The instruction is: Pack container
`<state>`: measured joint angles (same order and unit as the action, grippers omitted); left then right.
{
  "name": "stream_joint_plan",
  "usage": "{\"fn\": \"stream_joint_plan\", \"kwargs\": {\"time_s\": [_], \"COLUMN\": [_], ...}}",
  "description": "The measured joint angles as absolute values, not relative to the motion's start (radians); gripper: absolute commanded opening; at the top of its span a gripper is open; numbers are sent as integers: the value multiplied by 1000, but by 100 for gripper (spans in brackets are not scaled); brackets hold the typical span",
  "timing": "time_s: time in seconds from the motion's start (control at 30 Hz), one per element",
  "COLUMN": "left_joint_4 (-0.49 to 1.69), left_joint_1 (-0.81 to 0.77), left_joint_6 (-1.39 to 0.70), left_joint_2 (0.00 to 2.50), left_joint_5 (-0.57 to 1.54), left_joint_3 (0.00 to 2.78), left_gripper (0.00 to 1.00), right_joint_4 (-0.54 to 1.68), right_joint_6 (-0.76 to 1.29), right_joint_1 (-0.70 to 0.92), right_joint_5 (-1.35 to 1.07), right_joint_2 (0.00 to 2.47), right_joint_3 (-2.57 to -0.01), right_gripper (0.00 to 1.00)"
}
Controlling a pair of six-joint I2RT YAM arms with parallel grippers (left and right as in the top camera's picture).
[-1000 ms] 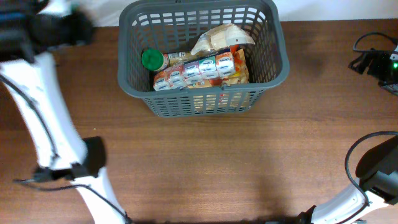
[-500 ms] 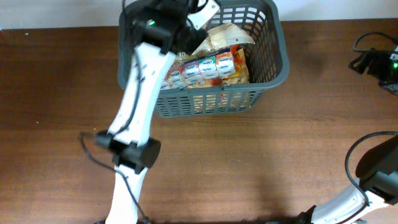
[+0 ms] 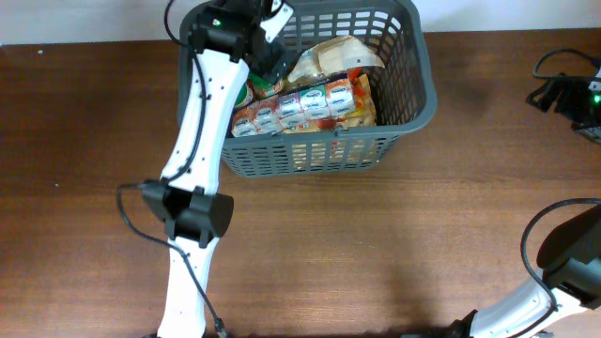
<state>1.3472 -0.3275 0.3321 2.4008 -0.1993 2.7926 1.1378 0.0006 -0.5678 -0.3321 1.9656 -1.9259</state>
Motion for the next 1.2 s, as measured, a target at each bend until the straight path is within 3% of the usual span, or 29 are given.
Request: {"fn": "stream_joint_plan", "kwargs": {"time_s": [0.2, 0.37, 0.53, 0.8, 1.07, 1.2], "left_joint_4": [1457, 1570, 1599, 1616, 1616, 1617], "left_joint_1": [-315, -39, 107, 125, 125, 125], "left_joint_6": [244, 121, 92, 85, 85, 85], "left_joint_2": [2140, 1959, 1986, 1993, 1993, 1993], "left_joint_5": [-278, -377, -320, -268, -261, -261], "left_joint_3": [2846, 2880, 2863, 2861, 2861, 2861], "left_gripper": [99, 99, 99, 99, 99, 99], "right_joint_4": [1137, 1138, 1138, 1139, 1115, 830], "right_joint_6": [0, 0, 1, 0, -5, -29], "right_joint_1": [-568, -568, -568, -488, -189, -172], "right_joint_5": [-332, -332, -332, -324, -314, -239], "right_joint_2": [1966, 1966, 1966, 1952, 1539, 1316], "right_joint_3": [-1926, -1926, -1926, -1925, -1910, -1768], "right_gripper": [99, 99, 99, 99, 99, 99]}}
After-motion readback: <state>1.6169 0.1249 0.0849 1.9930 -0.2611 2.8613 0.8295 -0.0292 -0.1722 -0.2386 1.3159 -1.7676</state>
